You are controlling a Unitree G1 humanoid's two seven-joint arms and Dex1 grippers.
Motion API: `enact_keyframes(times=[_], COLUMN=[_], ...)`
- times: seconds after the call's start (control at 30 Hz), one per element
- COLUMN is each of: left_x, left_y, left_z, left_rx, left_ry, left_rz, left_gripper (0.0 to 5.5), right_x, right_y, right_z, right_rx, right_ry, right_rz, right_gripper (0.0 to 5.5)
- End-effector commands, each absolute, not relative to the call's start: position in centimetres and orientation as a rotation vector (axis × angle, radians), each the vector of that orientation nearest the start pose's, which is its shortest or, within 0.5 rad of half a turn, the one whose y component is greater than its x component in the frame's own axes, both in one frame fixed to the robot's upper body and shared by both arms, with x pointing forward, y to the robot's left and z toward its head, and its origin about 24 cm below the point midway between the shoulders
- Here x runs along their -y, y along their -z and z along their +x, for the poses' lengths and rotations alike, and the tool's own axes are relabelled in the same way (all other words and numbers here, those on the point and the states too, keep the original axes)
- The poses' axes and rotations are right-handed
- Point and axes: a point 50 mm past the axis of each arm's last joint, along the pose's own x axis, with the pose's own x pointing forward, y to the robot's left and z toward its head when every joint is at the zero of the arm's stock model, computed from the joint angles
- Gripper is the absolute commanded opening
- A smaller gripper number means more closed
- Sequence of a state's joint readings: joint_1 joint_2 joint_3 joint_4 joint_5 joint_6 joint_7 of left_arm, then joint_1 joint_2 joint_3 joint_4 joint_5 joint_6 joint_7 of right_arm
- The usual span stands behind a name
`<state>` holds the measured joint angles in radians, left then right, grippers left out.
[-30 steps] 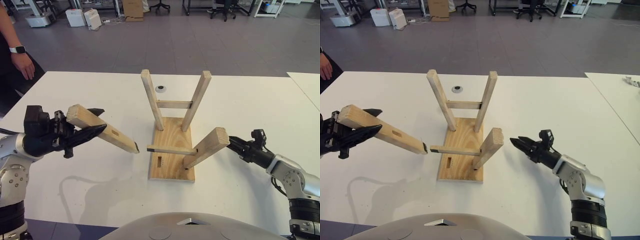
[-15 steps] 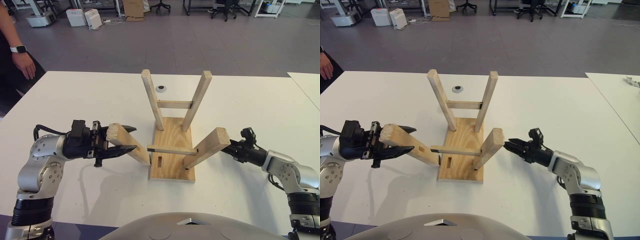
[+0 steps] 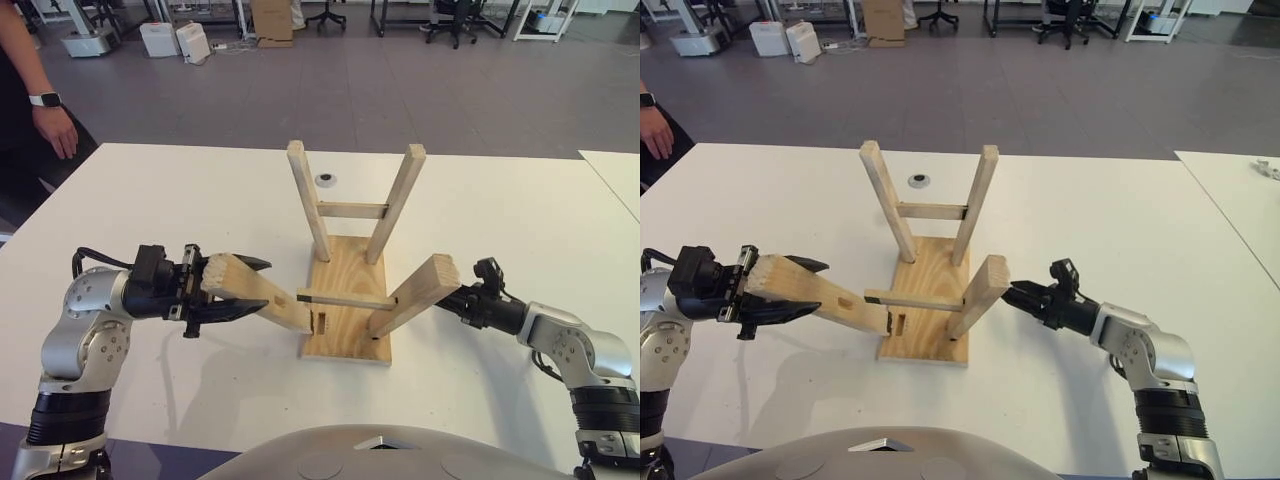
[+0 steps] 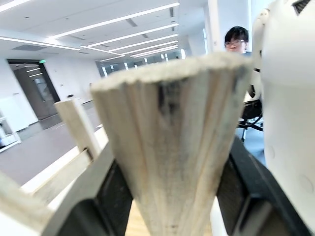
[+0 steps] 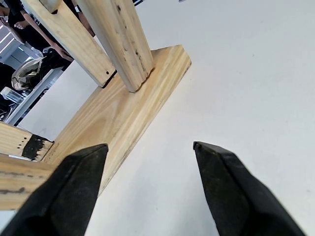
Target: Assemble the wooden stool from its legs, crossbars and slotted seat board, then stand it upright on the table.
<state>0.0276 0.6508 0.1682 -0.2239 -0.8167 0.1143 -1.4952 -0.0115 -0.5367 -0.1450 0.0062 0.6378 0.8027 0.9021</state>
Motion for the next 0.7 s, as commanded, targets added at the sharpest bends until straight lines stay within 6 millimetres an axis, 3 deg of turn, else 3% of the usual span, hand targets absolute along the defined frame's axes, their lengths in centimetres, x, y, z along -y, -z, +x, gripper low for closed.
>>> enact_keyframes(times=[0.03, 0.2, 0.3, 0.43, 0.7], left_x=[-20.5, -20.5, -19.3, -17.3, -16.1], left_y=[-12.4, -14.7, -15.7, -16.4, -17.5], left_z=[20.1, 22.6, 23.6, 24.0, 23.3], left_rx=[0.119, 0.123, 0.041, 0.002, -0.088], left_ry=[1.577, 1.636, 1.657, 1.683, 1.652], left_rz=[-0.013, 0.09, 0.163, 0.129, 0.109], left_gripper=[2.03, 2.03, 2.03, 2.03, 2.03], right_x=[22.2, 21.5, 22.6, 23.8, 21.8], right_y=[-5.1, -3.5, -1.3, 0.9, 0.9], right_z=[23.3, 21.9, 21.0, 19.7, 19.0], right_rx=[-0.549, -0.633, -0.709, -0.765, -0.682], right_ry=[-0.819, -0.852, -0.778, -0.678, -0.646], right_rz=[0.442, 0.403, 0.321, 0.292, 0.4], right_gripper=[3.23, 3.23, 3.23, 3.23, 3.23])
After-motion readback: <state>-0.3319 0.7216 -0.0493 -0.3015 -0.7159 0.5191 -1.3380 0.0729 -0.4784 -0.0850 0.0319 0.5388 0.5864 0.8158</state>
